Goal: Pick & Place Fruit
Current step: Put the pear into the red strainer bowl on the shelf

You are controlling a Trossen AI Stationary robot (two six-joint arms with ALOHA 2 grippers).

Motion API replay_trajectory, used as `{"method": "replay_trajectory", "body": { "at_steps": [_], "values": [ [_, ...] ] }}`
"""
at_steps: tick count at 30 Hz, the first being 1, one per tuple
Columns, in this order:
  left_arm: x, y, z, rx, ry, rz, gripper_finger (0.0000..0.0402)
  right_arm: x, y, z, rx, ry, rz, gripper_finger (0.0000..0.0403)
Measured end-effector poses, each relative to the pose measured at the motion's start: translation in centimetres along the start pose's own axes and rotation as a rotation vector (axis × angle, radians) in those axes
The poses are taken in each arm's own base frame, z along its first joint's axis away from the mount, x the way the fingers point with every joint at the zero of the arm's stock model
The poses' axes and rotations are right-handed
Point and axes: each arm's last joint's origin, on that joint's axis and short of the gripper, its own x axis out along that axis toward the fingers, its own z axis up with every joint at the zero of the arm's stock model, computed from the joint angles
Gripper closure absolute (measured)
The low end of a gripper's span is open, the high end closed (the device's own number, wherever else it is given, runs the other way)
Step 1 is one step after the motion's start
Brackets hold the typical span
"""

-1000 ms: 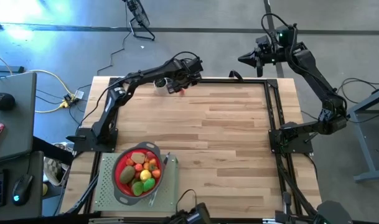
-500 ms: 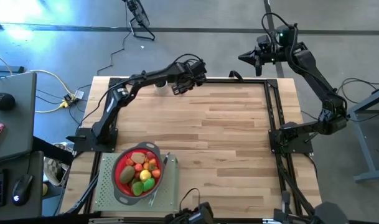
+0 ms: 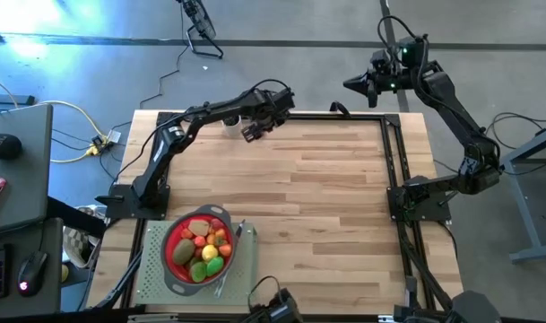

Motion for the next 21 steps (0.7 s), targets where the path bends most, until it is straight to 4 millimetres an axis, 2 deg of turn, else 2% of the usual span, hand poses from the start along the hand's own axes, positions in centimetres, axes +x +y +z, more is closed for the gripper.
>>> {"method": "replay_trajectory", "body": {
  "at_steps": [6,9,15,21],
  "values": [
    [-0.1,1.3,0.0,-0.167,-0.025,0.136,0.0137,0.0,0.0,-0.2,0.024,0.017,0.003,0.0400],
    [0.0,1.2,0.0,-0.219,-0.060,0.116,0.0137,0.0,0.1,-0.5,0.048,0.036,0.007,0.0400],
    [1.6,0.1,-0.5,-0.274,-0.047,0.029,0.0137,0.1,0.2,-0.6,0.060,0.048,0.013,0.0400],
    [1.6,1.1,-0.4,-0.464,-0.099,0.122,0.0137,0.5,0.6,-0.7,0.081,0.059,0.033,0.0400]
  ]
}}
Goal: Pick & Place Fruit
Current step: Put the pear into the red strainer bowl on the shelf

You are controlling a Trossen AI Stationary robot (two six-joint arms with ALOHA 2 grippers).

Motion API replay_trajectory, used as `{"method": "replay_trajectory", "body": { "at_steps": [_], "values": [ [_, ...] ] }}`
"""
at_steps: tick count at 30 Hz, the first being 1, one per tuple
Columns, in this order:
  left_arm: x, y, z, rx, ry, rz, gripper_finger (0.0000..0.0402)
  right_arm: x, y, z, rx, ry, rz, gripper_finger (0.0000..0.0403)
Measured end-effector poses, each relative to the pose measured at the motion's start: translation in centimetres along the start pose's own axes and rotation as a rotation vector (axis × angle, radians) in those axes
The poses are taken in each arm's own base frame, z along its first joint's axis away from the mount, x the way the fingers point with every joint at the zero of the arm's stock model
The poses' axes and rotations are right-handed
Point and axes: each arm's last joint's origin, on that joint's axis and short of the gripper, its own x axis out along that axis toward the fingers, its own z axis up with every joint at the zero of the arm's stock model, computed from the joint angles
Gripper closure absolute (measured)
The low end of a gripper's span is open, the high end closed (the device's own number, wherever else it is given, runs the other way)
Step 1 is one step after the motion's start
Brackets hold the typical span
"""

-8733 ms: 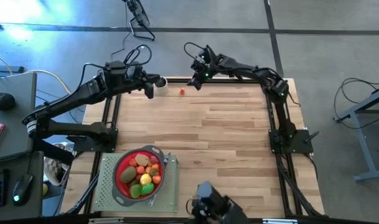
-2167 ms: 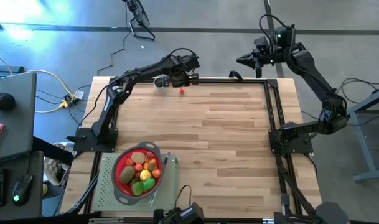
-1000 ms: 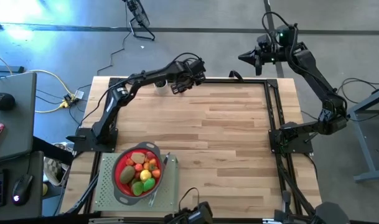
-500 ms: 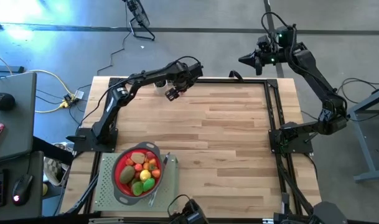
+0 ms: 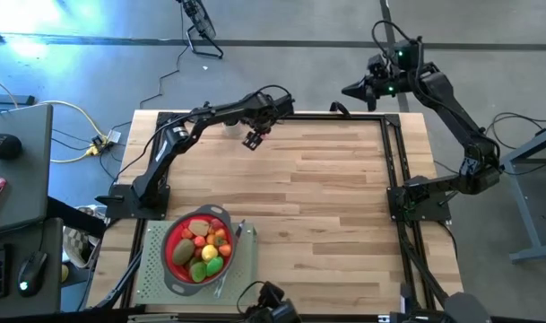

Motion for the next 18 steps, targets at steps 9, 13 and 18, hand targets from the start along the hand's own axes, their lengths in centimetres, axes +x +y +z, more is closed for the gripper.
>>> {"method": "replay_trajectory", "body": {
  "at_steps": [9,13,18],
  "values": [
    [1.2,0.3,0.7,-0.038,-0.048,0.012,0.0137,0.9,0.9,0.0,-0.020,0.020,0.038,0.0400],
    [1.9,0.5,0.5,-0.059,-0.040,0.008,0.0137,1.3,1.3,-0.1,-0.029,0.028,0.056,0.0400],
    [2.5,0.5,0.4,-0.122,-0.032,-0.006,0.0137,1.8,1.8,-0.1,-0.039,0.037,0.078,0.0400]
  ]
}}
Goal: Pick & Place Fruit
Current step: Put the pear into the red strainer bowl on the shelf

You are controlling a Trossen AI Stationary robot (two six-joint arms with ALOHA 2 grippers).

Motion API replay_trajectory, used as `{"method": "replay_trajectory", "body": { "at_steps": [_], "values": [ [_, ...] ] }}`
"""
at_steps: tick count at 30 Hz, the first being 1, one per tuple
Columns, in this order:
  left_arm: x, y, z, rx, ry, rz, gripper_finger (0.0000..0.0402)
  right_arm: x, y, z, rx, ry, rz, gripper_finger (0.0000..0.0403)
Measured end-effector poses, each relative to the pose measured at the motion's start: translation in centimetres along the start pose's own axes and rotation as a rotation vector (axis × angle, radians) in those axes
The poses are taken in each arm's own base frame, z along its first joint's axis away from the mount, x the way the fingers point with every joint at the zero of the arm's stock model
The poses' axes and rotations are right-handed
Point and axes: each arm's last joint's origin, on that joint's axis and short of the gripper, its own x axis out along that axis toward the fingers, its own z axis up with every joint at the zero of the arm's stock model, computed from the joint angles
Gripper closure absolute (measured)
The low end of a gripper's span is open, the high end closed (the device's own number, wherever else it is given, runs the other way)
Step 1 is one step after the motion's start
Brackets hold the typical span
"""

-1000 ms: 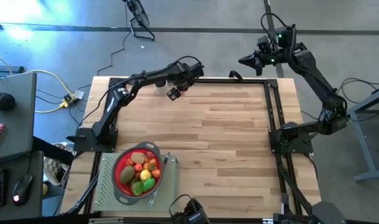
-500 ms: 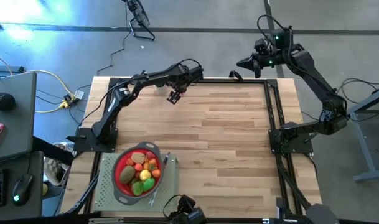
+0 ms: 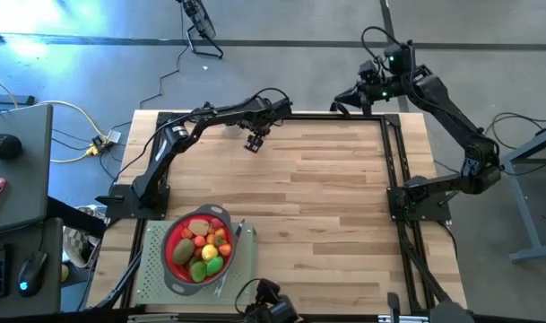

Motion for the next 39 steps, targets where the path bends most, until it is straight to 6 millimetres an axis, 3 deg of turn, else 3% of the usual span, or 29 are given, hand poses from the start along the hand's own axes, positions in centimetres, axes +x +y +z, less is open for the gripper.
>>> {"method": "replay_trajectory", "body": {
  "at_steps": [14,30,39],
  "values": [
    [1.7,-0.4,0.3,-0.105,0.034,-0.044,0.0137,0.5,0.5,0.0,-0.053,0.009,0.022,0.0400],
    [1.7,-0.2,0.4,-0.115,0.039,-0.026,0.0138,0.5,0.5,0.0,-0.069,0.009,0.022,0.0400],
    [1.7,0.0,0.5,-0.107,0.023,-0.002,0.0203,0.5,0.5,-0.1,-0.080,0.016,0.022,0.0400]
  ]
}}
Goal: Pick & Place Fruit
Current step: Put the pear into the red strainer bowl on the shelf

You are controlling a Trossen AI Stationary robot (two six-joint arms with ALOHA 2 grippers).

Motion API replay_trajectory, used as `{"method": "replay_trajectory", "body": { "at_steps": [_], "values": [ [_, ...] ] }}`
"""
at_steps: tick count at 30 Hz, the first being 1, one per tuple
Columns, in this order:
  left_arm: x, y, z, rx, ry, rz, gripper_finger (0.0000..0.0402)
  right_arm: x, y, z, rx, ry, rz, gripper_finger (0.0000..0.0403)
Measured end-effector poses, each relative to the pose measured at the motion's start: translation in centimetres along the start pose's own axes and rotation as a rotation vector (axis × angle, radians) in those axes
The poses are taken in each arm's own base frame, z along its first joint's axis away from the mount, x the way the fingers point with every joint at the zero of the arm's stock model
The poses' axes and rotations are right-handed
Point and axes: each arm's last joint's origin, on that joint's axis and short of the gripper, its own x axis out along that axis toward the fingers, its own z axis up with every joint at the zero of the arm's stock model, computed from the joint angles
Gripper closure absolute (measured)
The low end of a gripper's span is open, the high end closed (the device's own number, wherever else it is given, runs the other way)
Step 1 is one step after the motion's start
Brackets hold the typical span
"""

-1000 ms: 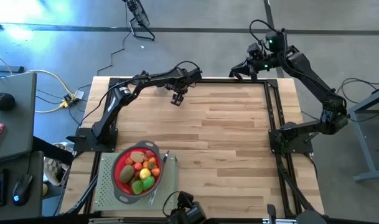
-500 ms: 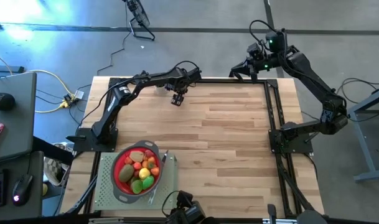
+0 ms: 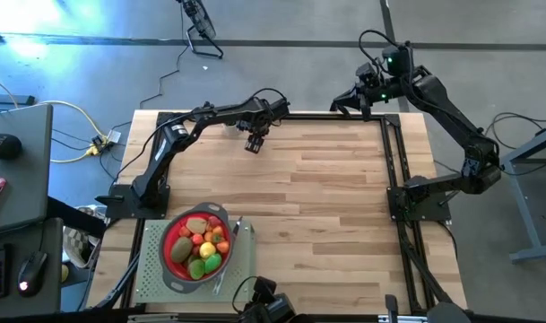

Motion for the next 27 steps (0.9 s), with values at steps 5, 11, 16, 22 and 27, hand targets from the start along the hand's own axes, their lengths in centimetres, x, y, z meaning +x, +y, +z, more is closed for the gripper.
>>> {"method": "replay_trajectory", "body": {
  "at_steps": [5,11,16,22,27],
  "values": [
    [0.00,0.16,0.12,-0.002,-0.011,0.017,0.0236,0.00,0.01,-0.06,0.006,0.005,0.001,0.0400],
    [0.00,0.21,0.17,-0.003,-0.016,0.022,0.0262,0.00,0.02,-0.09,0.005,0.007,0.002,0.0400],
    [0.00,0.22,0.17,0.012,-0.017,0.023,0.0279,-0.01,0.03,-0.11,0.006,0.008,0.002,0.0400],
    [-0.01,0.10,0.03,0.039,-0.005,0.009,0.0298,0.00,0.02,-0.14,0.001,0.010,0.001,0.0400],
    [-0.12,-0.11,-0.65,0.130,0.040,-0.036,0.0304,-0.01,0.04,-0.15,-0.007,0.011,0.002,0.0400]
  ]
}}
